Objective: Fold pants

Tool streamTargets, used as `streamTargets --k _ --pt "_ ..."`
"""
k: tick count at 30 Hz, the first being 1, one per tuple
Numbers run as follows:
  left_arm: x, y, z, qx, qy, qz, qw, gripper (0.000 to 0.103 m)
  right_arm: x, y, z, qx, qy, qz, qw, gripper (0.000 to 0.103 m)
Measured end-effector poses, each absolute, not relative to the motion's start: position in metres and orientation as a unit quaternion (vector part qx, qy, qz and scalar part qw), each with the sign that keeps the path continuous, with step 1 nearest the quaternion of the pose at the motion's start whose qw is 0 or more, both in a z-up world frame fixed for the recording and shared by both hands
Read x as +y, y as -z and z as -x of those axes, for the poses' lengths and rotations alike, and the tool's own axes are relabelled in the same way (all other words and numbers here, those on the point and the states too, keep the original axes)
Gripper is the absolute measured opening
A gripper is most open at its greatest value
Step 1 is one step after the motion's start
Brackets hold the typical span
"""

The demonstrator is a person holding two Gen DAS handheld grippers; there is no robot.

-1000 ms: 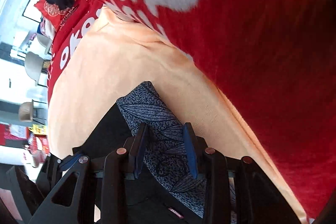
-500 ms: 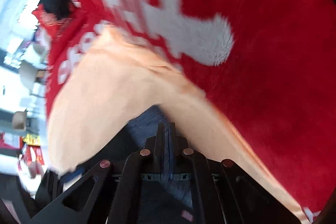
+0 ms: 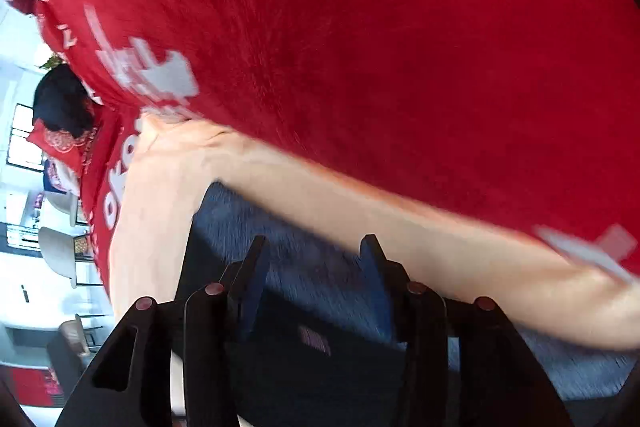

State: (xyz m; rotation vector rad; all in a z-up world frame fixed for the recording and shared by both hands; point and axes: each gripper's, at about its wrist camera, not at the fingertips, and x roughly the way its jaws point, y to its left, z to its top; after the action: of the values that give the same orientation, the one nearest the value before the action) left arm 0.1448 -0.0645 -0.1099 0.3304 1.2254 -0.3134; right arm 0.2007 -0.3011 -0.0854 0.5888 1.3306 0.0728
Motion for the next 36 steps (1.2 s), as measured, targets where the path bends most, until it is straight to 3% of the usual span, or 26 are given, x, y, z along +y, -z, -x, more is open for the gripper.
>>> streamTargets --k 6,15,24,25,29,32,36 --pt "-0.105 0.08 -0.095 0.57 0.175 -0.179 0.783 0.102 -0.345 0.055 -0.089 0.623 0.007 -0.28 0.73 0.052" --pt "-0.236 0.073 -0.015 0.567 0.274 -0.239 0.739 0.102 -0.427 0.042 0.094 0.619 0.137 -0.375 0.676 0.054" --pt "-0.364 0.09 0.035 0.557 0.312 -0.268 0.721 0.102 -0.588 0.037 0.262 0.525 0.356 -0.443 0.634 0.051" --pt "-0.376 0.091 0.039 0.556 0.315 -0.268 0.721 0.102 -0.599 0.037 0.272 0.516 0.368 -0.447 0.631 0.046" --pt "-0.411 0.096 0.053 0.559 0.314 -0.268 0.719 0.102 -0.643 0.044 0.296 0.496 0.407 -0.445 0.625 0.041" --pt "-0.43 0.098 0.059 0.558 0.316 -0.271 0.718 0.102 -0.665 0.051 0.305 0.464 0.393 -0.482 0.63 0.041" --pt "-0.44 0.111 0.065 0.557 0.31 -0.294 0.712 0.102 -0.683 0.053 0.3 0.471 0.389 -0.451 0.651 0.041"
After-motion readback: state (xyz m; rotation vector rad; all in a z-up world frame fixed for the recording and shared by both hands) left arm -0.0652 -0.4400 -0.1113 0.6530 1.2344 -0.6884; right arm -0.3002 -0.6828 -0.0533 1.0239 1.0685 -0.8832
